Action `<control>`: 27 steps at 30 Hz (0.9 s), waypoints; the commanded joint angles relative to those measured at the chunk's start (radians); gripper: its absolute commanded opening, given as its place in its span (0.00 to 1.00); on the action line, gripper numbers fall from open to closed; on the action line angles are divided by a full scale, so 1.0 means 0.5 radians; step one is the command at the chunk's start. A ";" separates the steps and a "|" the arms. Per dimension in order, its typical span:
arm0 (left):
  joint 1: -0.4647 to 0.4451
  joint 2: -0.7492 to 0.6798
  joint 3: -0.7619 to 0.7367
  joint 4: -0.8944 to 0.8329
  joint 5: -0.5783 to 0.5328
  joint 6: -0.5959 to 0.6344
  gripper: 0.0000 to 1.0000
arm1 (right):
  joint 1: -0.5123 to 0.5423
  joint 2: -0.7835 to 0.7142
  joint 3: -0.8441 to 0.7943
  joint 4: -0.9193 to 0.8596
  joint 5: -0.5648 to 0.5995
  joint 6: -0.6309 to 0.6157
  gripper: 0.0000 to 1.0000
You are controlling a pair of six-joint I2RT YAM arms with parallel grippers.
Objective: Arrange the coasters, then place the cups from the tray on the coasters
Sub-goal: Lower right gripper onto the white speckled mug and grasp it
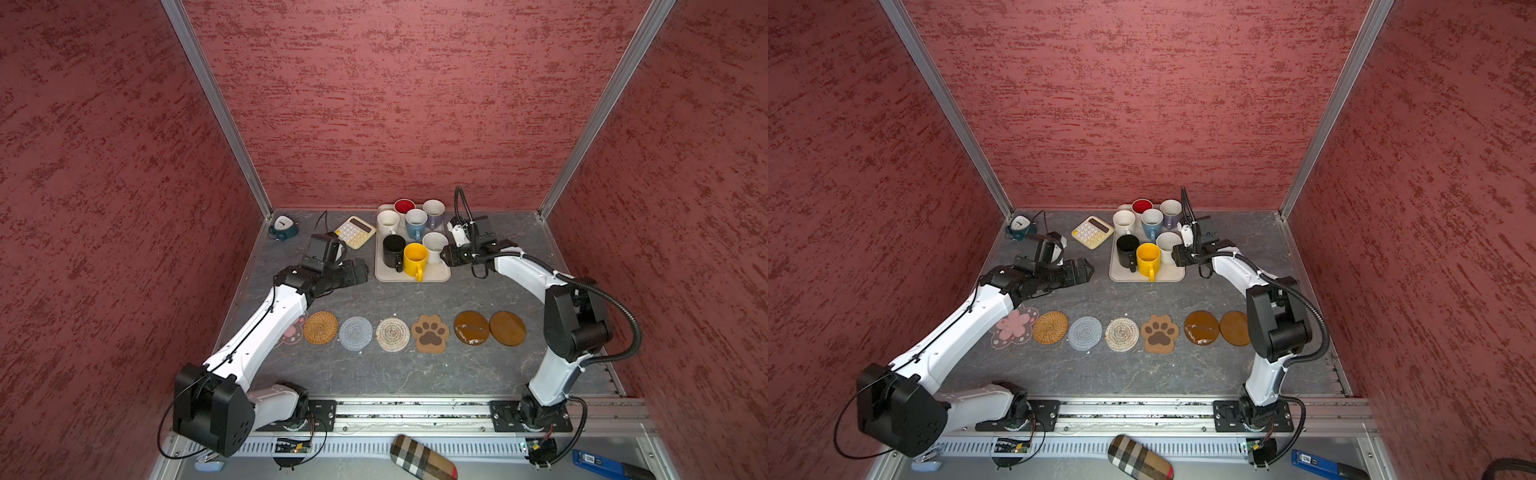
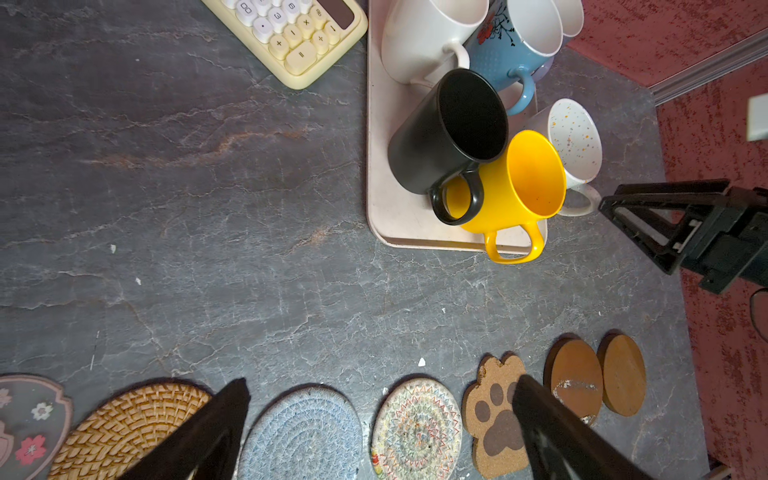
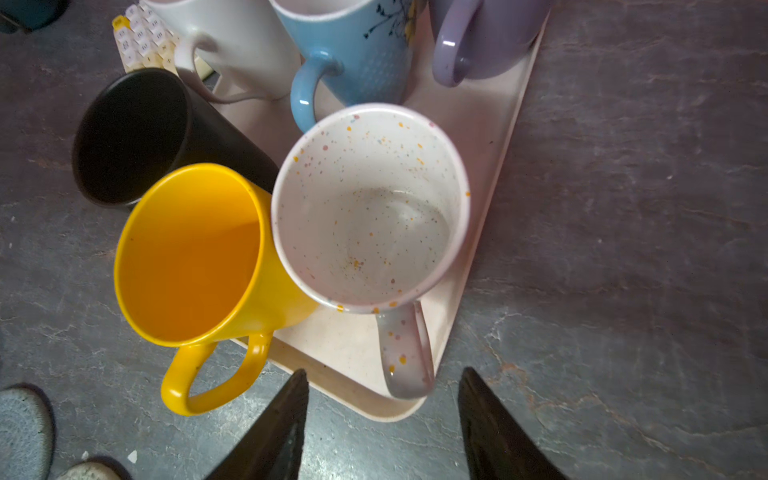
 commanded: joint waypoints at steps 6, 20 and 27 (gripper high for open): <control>0.023 -0.049 -0.049 -0.004 0.076 0.030 1.00 | 0.010 0.142 0.157 -0.119 0.012 -0.115 0.60; 0.035 -0.023 -0.057 0.023 0.103 0.032 0.99 | 0.034 0.375 0.408 -0.263 0.056 -0.163 0.51; 0.038 0.019 -0.046 0.033 0.118 0.029 1.00 | 0.062 0.450 0.492 -0.294 0.067 -0.163 0.43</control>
